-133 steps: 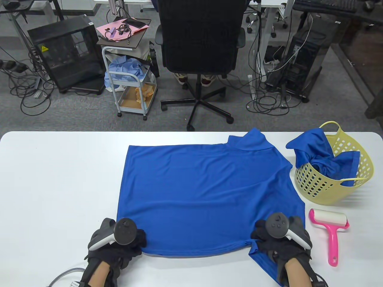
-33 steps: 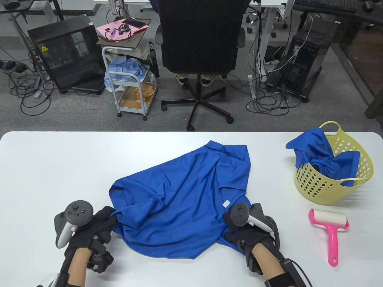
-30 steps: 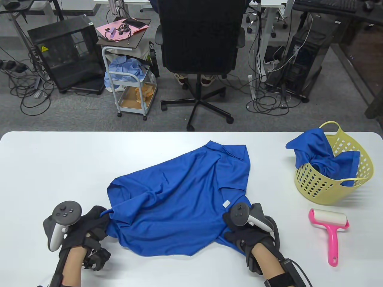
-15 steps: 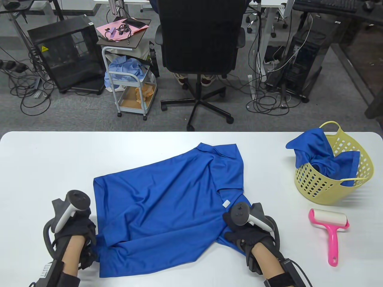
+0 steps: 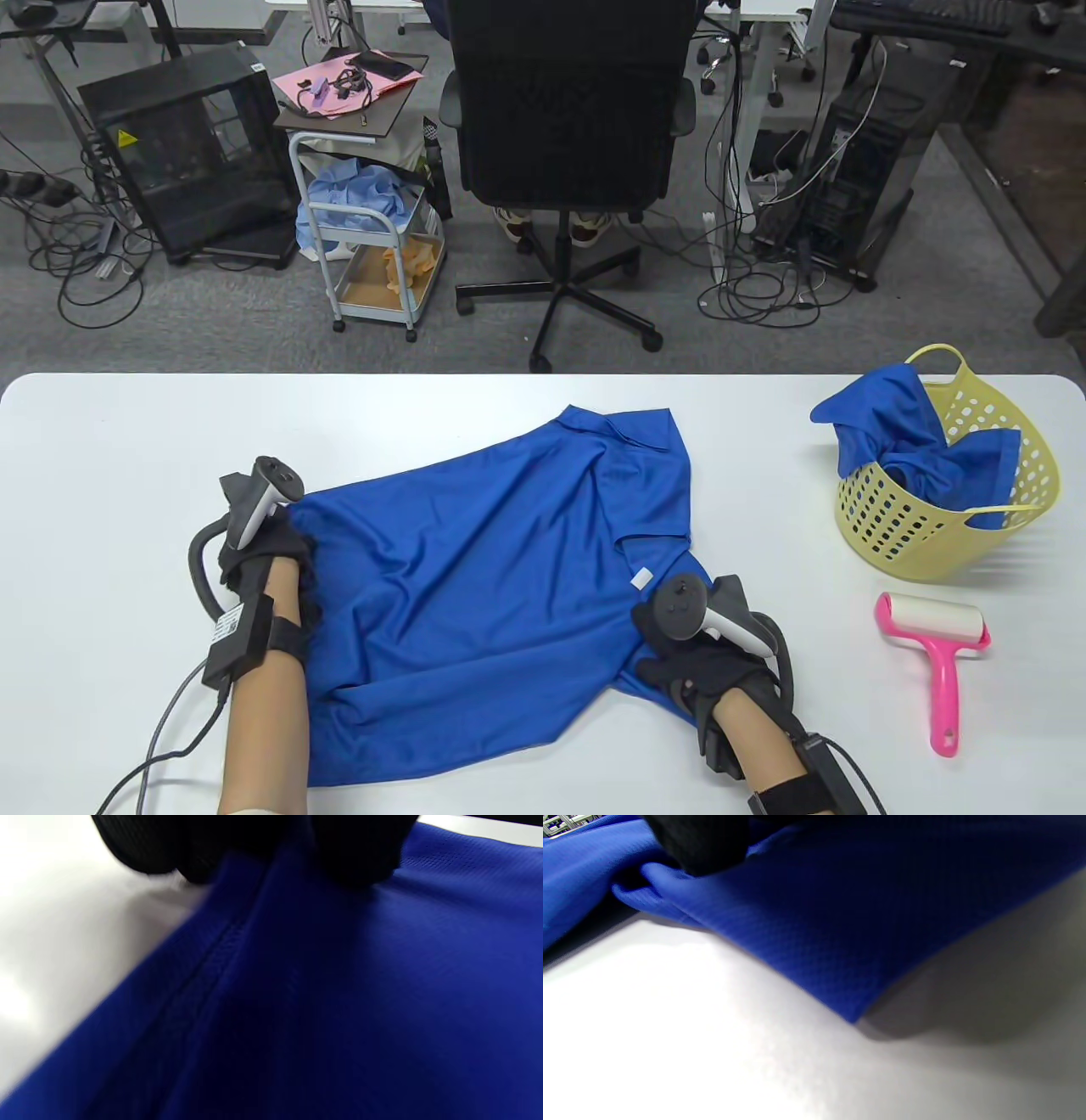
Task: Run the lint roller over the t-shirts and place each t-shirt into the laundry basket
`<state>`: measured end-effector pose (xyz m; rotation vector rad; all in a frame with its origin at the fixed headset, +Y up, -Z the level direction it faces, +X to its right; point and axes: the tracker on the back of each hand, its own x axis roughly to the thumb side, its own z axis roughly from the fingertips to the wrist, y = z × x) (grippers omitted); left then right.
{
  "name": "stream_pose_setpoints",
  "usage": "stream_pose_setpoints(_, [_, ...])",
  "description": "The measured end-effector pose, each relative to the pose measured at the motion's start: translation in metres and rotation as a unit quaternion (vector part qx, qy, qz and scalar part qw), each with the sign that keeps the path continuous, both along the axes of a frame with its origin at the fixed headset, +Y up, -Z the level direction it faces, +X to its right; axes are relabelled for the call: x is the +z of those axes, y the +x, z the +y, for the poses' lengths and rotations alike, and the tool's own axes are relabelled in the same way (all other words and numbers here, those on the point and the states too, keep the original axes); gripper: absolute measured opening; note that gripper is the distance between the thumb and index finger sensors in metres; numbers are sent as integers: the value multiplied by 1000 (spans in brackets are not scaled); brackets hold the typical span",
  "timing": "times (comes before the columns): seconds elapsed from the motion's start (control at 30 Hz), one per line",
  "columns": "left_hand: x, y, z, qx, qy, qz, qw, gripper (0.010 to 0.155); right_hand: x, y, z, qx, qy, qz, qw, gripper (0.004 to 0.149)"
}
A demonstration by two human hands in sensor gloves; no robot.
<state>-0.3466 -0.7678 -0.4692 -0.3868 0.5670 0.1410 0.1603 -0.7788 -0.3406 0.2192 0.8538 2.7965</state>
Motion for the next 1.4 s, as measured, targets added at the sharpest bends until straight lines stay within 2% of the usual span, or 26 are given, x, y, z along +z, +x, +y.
stream_pose_setpoints(0.03, [-7, -1, 1, -4, 5, 2, 1000, 38, 0, 0, 0, 0, -1, 0, 1000, 63])
stream_pose_setpoints(0.1, [-20, -4, 9, -21, -14, -27, 999, 38, 0, 0, 0, -1, -3, -1, 1000, 63])
stream_pose_setpoints(0.17, [-30, -9, 25, -51, 56, -21, 997, 39, 0, 0, 0, 2, -3, 0, 1000, 63])
stream_pose_setpoints(0.23, [-35, -13, 40, -11, 169, 5, 986, 39, 0, 0, 0, 1, -3, 0, 1000, 63])
stream_pose_setpoints(0.27, [-37, -14, 46, 12, 208, 11, 978, 40, 0, 0, 0, 1, -3, 0, 1000, 63])
stream_pose_setpoints(0.3, [-39, -15, 48, 30, 220, 13, 975, 42, 0, 0, 0, 1, -3, 0, 1000, 63])
stream_pose_setpoints(0.33, [-42, -15, 48, 61, 208, 12, 976, 52, 0, 0, 0, 2, -3, 0, 1000, 63])
stream_pose_setpoints(0.37, [-43, -14, 45, 90, 161, 10, 983, 63, 0, 0, 0, 2, -3, 0, 1000, 63])
stream_pose_setpoints(0.4, [-41, -12, 44, 96, 126, 2, 987, 69, 0, 0, 0, 1, -4, 0, 1000, 63])
stream_pose_setpoints(0.53, [-18, 3, 38, 51, 80, -48, 994, 68, 0, 0, -1, -4, -5, 0, 1000, 63])
stream_pose_setpoints(0.67, [31, 44, 23, 105, 51, -166, 979, 67, 0, 3, -1, -19, -2, 8, 1000, 63])
stream_pose_setpoints(0.73, [59, 64, 16, 132, 12, -209, 969, 67, -2, 9, 2, -45, 5, 19, 999, 60])
stream_pose_setpoints(0.83, [94, 83, 5, 154, -36, -233, 960, 69, -1, 21, 21, -96, 55, 0, 994, 55])
stream_pose_setpoints(0.9, [110, 88, -6, 171, -75, -231, 955, 69, 2, 26, 43, -95, 116, 1, 989, 51])
stream_pose_setpoints(0.97, [118, 89, -14, 174, -98, -226, 953, 74, 5, 24, 56, -70, 143, 8, 987, 44])
stream_pose_setpoints(1.03, [121, 90, -19, 158, -92, -228, 956, 75, 8, 18, 57, -41, 113, 33, 992, 45])
stream_pose_setpoints(1.1, [125, 91, -21, 164, -100, -222, 956, 72, 16, 7, 47, 19, 67, 71, 995, 52])
stream_pose_setpoints(1.17, [126, 88, -24, 175, -100, -216, 955, 71, 22, -4, 29, 91, 39, 108, 989, 57])
stream_pose_setpoints(1.2, [126, 87, -25, 179, -101, -215, 955, 71, 25, -7, 25, 114, 48, 117, 985, 58])
stream_pose_setpoints(1.23, [127, 87, -26, 182, -98, -213, 955, 70, 27, -9, 25, 133, 98, 124, 978, 55])
stream_pose_setpoints(1.27, [128, 86, -27, 182, -96, -212, 955, 69, 26, -10, 26, 131, 135, 129, 974, 46])
stream_pose_setpoints(1.33, [129, 86, -27, 178, -91, -214, 956, 68, 23, -6, 28, 111, 110, 124, 980, 42])
stream_pose_setpoints(1.4, [130, 85, -28, 182, -90, -212, 956, 68, 18, 8, 42, 41, 87, 103, 990, 41])
